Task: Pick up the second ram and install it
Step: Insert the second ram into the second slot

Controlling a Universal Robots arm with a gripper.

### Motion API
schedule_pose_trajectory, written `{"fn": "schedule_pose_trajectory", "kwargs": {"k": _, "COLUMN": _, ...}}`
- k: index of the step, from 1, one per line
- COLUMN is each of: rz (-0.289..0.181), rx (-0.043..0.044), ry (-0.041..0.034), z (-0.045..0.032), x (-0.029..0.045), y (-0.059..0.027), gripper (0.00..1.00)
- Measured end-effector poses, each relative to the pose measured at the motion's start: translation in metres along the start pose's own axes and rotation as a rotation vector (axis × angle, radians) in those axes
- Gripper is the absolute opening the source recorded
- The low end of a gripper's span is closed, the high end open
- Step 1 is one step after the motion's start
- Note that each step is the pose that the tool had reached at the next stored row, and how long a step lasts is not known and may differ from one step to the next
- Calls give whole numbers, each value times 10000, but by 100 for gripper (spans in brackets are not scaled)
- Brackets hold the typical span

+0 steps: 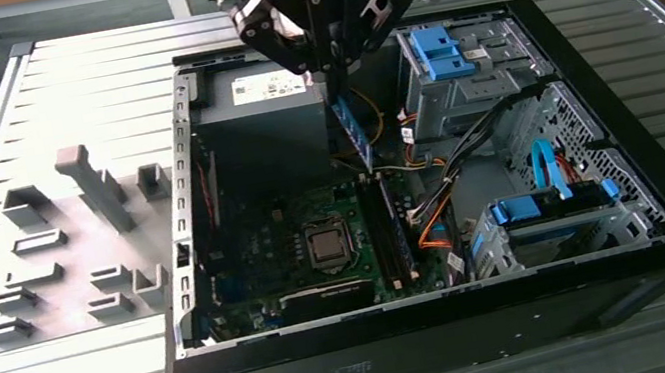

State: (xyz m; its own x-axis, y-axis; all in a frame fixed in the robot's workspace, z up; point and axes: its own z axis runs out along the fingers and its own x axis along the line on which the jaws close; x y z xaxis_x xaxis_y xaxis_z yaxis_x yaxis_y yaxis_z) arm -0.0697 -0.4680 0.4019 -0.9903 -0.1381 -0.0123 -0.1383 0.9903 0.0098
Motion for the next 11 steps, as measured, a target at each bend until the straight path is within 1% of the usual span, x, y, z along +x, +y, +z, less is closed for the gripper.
{"fn": "schedule_pose_trajectory", "kwargs": {"k": 2, "rz": 347, "rx": 6, "ry": -3, "z": 4, "x": 0, "y": 0, "gripper": 14}}
{"fn": "schedule_pose_trajectory", "kwargs": {"k": 3, "rz": 447, "rx": 7, "ry": -4, "z": 5, "x": 0, "y": 0, "gripper": 14}}
{"fn": "schedule_pose_trajectory", "kwargs": {"k": 11, "rz": 480, "rx": 7, "ry": -5, "z": 6, "x": 0, "y": 0, "gripper": 14}}
